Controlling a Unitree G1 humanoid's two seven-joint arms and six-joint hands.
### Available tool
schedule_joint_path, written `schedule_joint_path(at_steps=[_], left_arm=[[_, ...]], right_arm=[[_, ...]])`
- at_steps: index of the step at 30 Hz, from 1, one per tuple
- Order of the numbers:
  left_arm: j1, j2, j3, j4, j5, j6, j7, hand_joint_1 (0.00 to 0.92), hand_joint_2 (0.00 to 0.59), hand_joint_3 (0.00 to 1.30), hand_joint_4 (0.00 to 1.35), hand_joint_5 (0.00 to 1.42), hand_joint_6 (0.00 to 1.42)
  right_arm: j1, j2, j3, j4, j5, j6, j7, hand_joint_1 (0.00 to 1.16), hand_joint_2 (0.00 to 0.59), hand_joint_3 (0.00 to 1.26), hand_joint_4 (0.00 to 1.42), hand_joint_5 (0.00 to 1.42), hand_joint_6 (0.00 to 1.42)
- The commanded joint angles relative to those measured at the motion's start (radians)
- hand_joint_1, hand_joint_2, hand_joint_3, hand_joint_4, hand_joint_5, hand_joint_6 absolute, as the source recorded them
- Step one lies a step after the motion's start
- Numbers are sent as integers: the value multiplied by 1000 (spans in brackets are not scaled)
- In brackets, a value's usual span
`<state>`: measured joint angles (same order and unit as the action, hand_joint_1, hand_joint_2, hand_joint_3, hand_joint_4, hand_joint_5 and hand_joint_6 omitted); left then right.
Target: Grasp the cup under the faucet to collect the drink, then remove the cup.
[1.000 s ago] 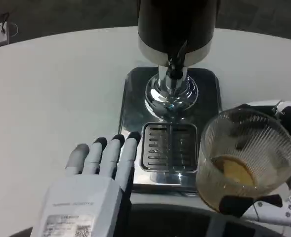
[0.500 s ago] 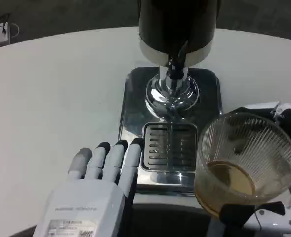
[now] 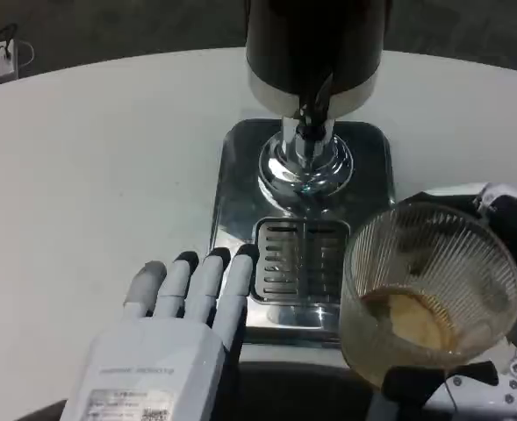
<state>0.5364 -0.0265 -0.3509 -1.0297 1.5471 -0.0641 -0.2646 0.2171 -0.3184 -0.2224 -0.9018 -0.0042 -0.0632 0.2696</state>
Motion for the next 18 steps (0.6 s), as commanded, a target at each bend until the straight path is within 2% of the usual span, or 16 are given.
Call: schedule_joint_path(at_steps=[1, 18], left_arm=[[8, -47, -32, -3, -3, -3, -7, 0, 58, 0, 0, 0, 0], [8, -58, -32, 14, -12, 10, 0, 0, 56, 0, 0, 0, 0]], right_arm=[[-16, 7, 13, -2, -6, -33, -8, 1143, 97, 898, 1065, 1280, 1424], [-31, 4, 17, 12, -6, -21, -7, 1144, 93, 898, 1065, 1280, 1424]])
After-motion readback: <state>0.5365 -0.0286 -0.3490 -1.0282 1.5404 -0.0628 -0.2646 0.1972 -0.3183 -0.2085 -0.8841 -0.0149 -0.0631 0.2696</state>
